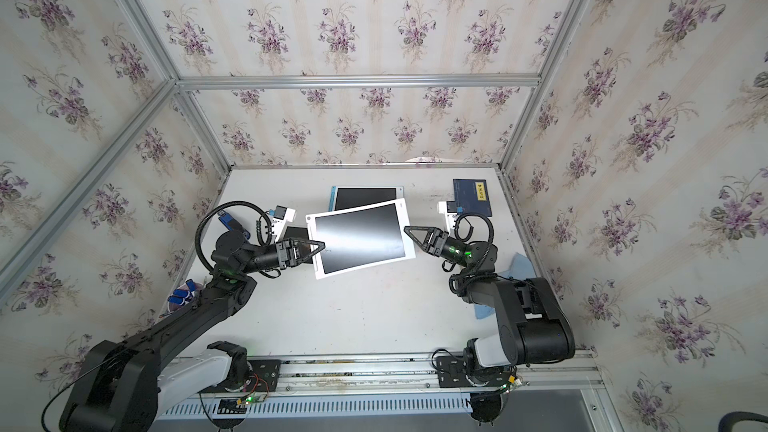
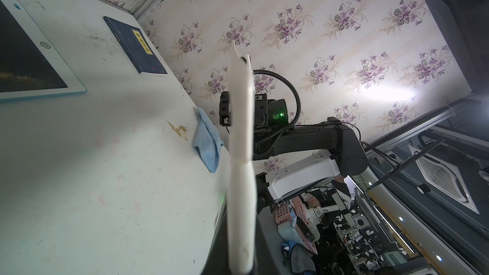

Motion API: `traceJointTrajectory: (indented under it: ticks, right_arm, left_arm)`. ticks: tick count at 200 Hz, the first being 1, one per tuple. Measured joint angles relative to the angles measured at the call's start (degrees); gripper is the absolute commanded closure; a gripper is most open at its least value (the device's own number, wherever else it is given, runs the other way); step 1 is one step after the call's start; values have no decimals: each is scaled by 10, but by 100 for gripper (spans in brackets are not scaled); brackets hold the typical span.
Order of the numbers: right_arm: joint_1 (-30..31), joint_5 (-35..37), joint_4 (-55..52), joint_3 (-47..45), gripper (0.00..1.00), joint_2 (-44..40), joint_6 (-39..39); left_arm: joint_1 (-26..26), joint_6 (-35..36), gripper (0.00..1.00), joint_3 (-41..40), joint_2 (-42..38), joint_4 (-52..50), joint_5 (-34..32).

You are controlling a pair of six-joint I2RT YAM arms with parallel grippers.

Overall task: Wipe the drawing tablet
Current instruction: Pick up the drawing tablet from the center of the board, then place the drawing tablet at the center of the board.

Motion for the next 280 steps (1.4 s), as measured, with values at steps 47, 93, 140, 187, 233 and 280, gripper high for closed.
traceJointTrajectory:
  ticks: [47,93,140,187,233,280]
  right_arm:
    - [0,-1,0,5,92,0,5]
    - [0,-3,0,5,100,-5,7]
    - [-1,0,-22,9,100,-62,-24]
    - [-14,108,-448,177,100,-177,-252]
    - [-16,202,-681,308,100,-28,-336]
    - [85,217,-698,489,100,186,-281]
  left_arm:
    - [0,5,100,0,-2,1,0]
    - [0,7,24,1,0,-5,-1]
    - [0,28,0,15,-22,-48,-19]
    - [3,125,0,98,-69,-303,-142]
    - [4,217,0,144,-77,-529,-288]
    - [4,256,0,150,-92,-593,-320]
